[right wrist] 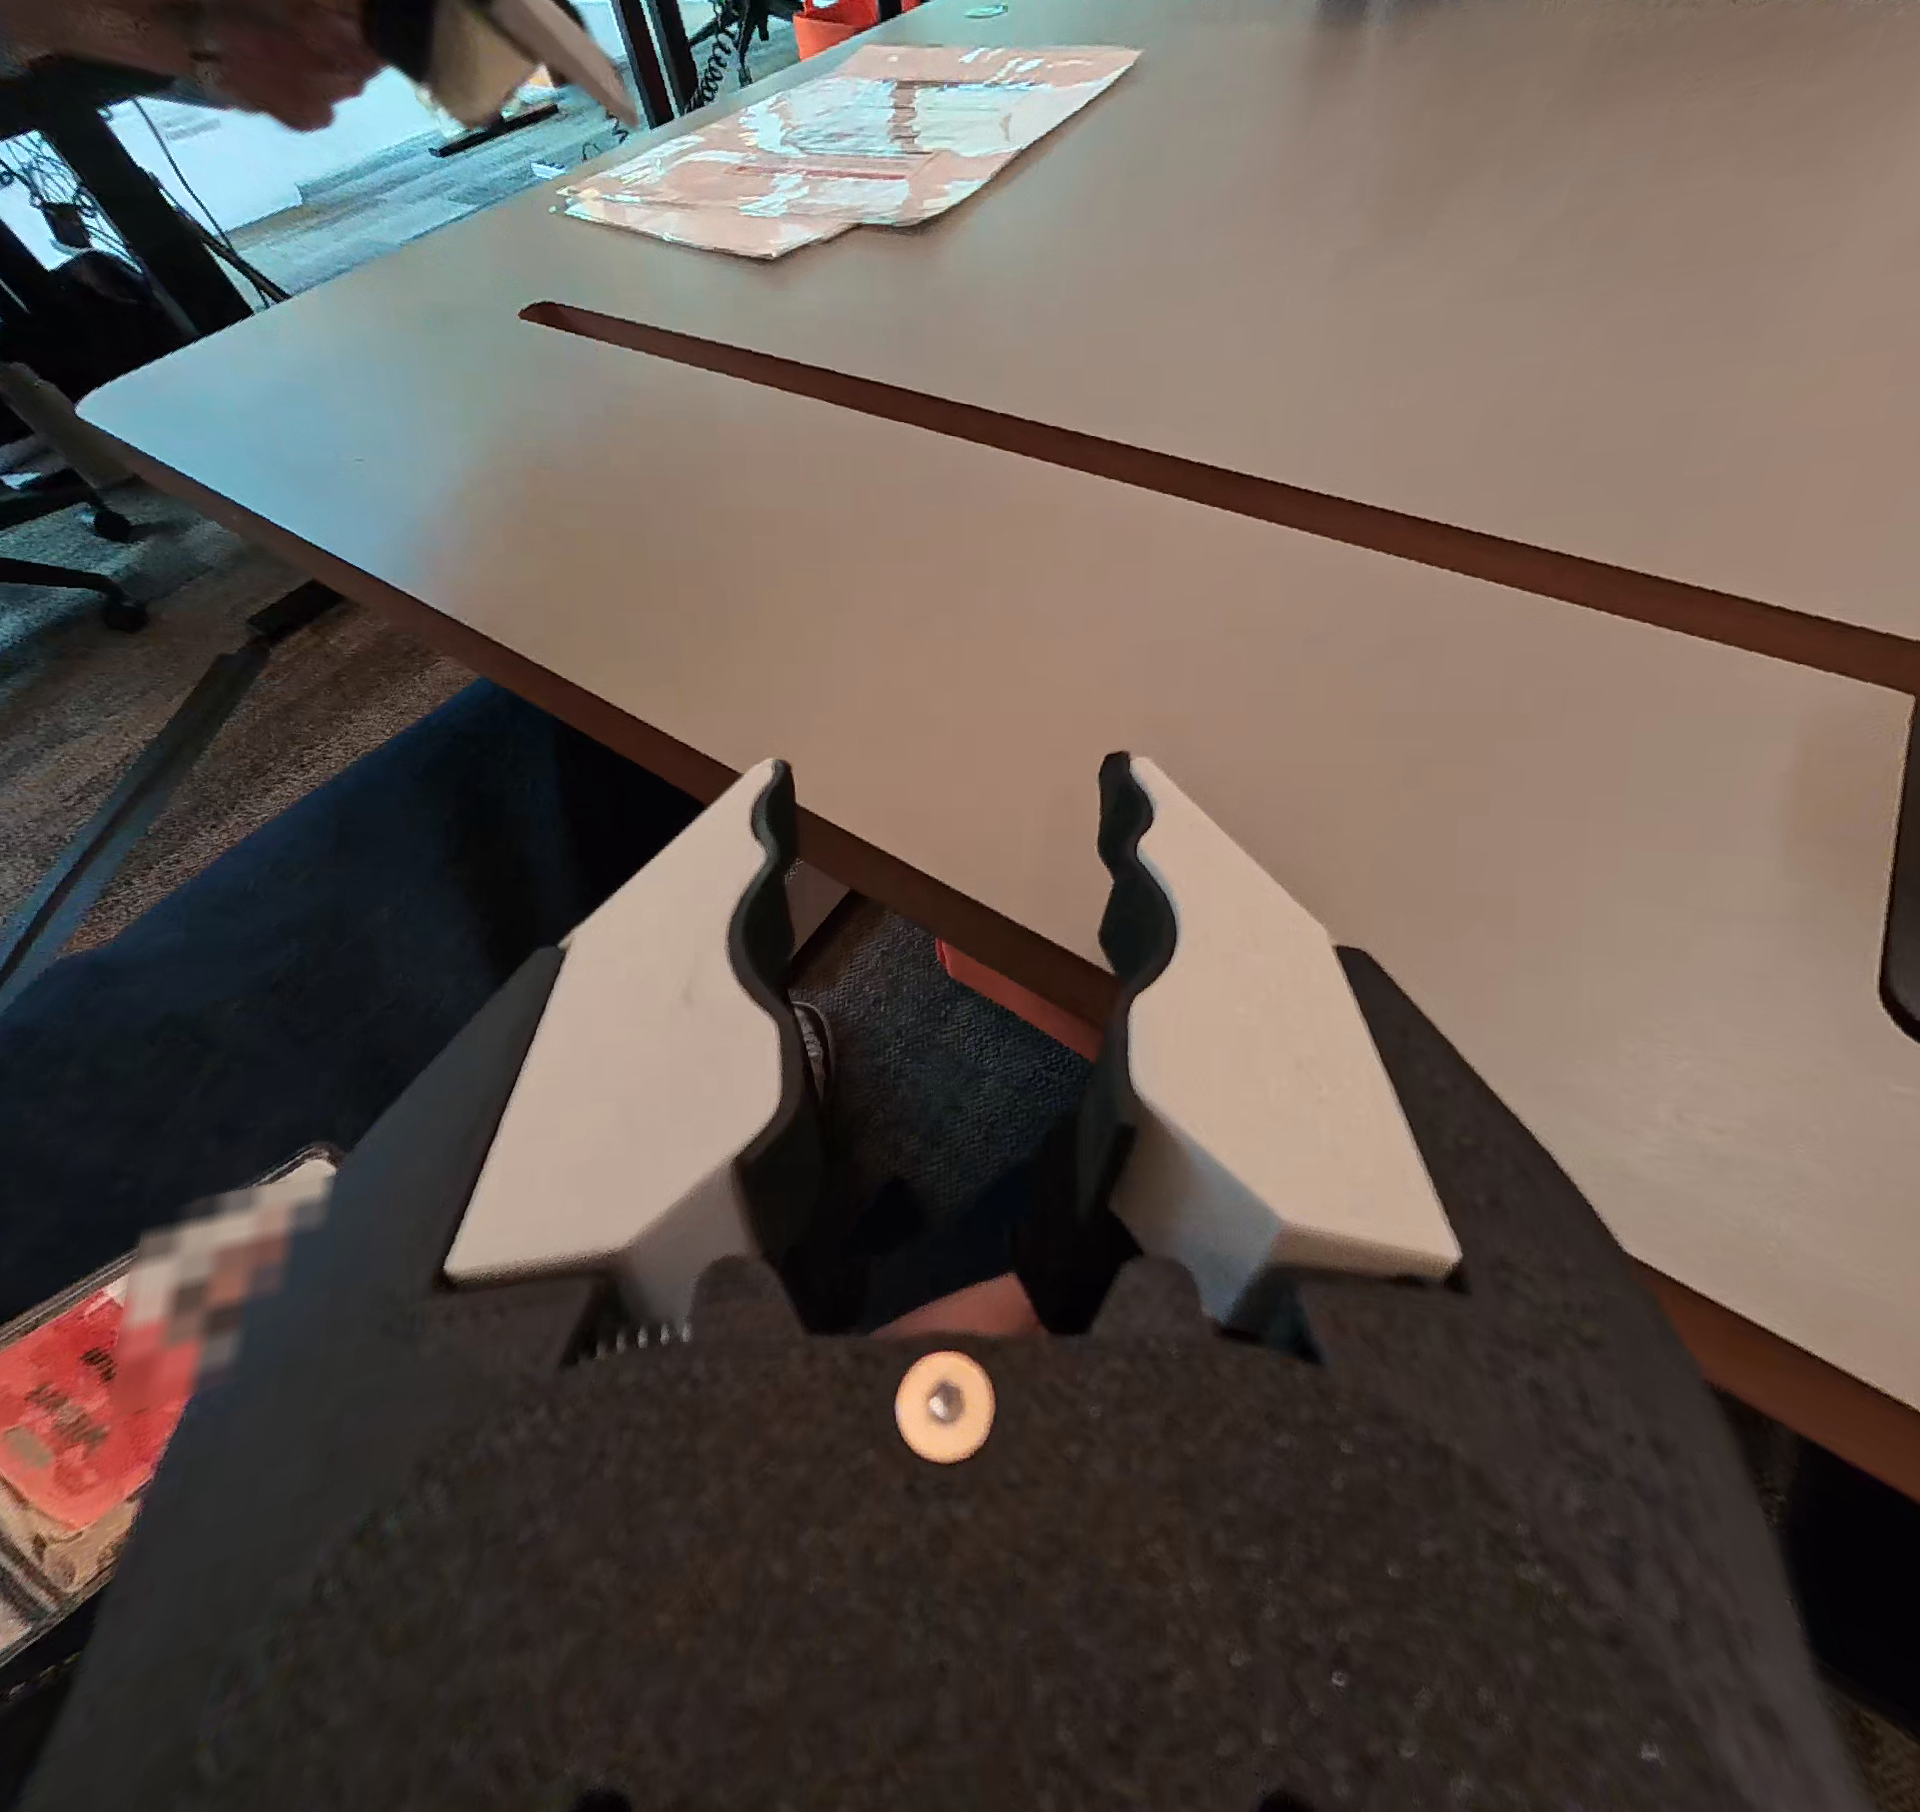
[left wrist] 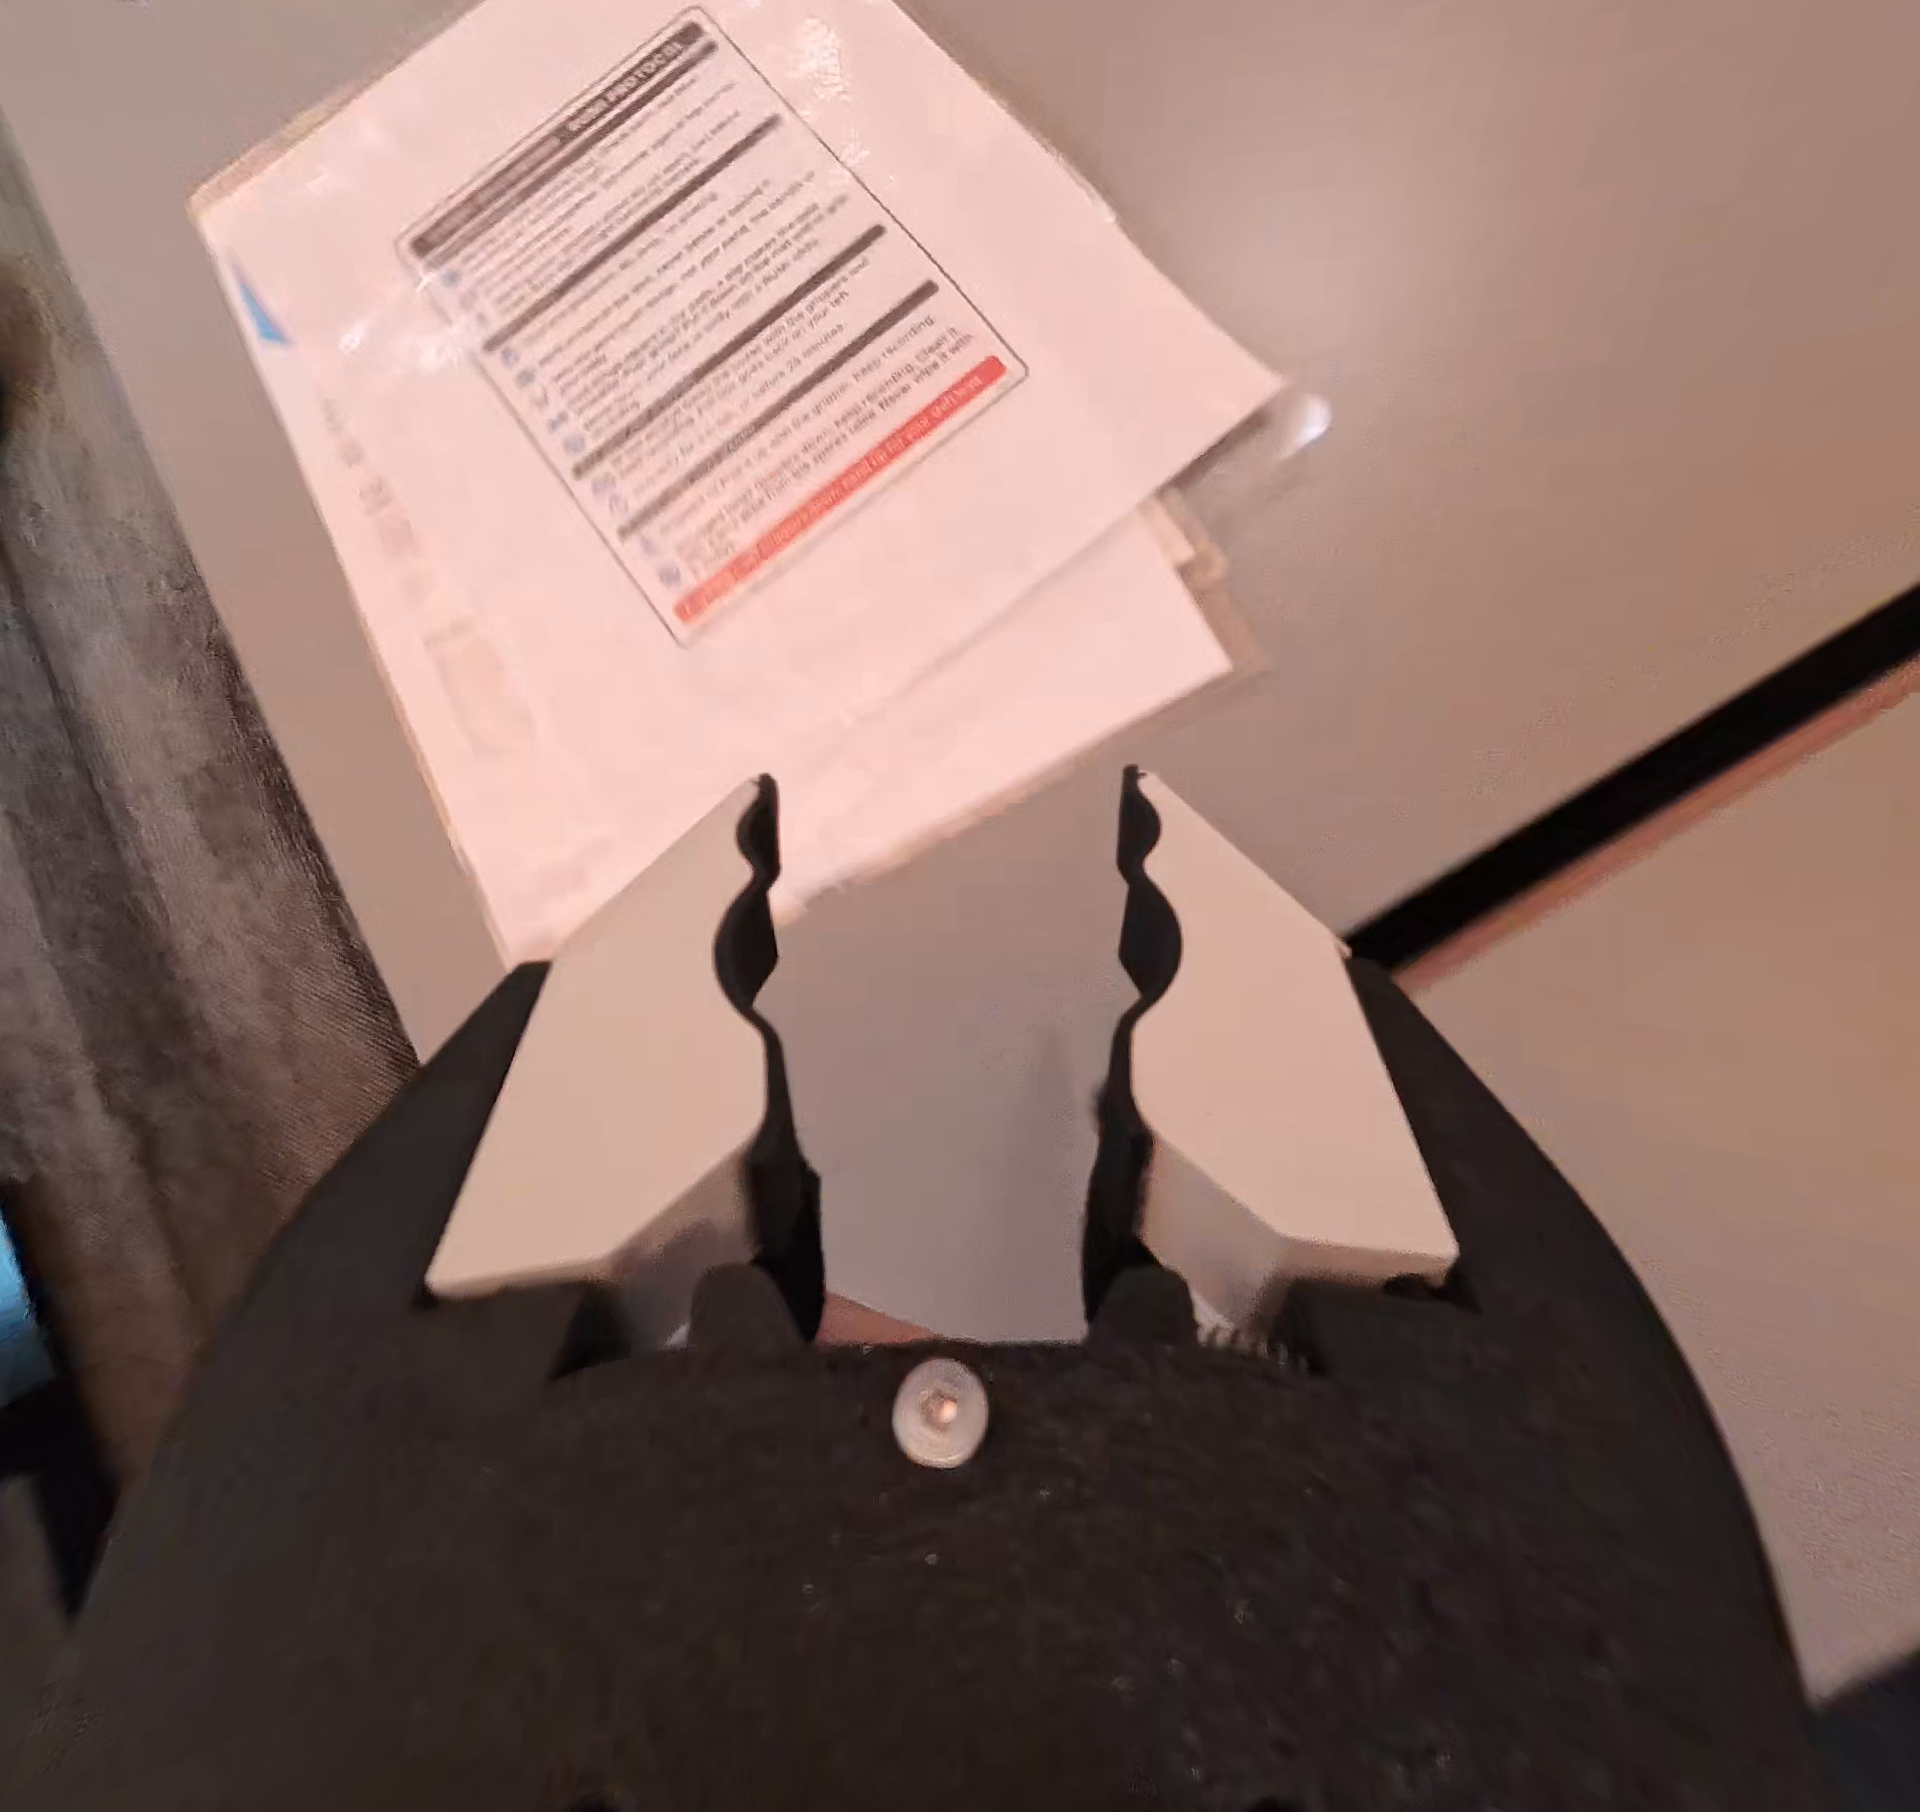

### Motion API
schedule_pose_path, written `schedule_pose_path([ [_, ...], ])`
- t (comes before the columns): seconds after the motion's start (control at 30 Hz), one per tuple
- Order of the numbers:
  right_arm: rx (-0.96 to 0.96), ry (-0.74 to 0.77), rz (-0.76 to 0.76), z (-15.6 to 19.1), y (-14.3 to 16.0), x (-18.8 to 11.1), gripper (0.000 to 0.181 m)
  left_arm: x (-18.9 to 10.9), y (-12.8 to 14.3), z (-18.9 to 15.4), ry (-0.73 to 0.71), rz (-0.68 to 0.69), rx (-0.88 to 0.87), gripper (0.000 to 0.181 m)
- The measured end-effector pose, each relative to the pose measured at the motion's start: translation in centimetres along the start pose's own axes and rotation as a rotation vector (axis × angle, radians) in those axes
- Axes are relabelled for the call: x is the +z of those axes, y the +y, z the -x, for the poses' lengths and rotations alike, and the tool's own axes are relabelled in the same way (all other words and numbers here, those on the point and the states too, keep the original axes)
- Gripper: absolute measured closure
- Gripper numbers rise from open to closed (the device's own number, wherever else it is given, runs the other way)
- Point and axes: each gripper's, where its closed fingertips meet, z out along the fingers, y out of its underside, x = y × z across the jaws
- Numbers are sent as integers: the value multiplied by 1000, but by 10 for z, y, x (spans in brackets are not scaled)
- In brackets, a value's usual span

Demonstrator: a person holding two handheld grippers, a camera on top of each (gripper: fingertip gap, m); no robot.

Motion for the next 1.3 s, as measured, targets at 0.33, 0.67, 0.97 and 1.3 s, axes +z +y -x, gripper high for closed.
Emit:
schedule_pose_path([
  [0.33,-15,-38,32,6,5,6,125,77,-10,12,230,123,83,116],
  [0.67,-220,-129,109,10,-50,68,127,68,-2,-2,121,83,395,117],
  [0.97,-194,-226,127,29,-46,94,129,62,0,2,-10,27,684,145],
  [1.3,-181,-242,116,28,-49,95,134,78,-5,2,-231,5,946,181],
])
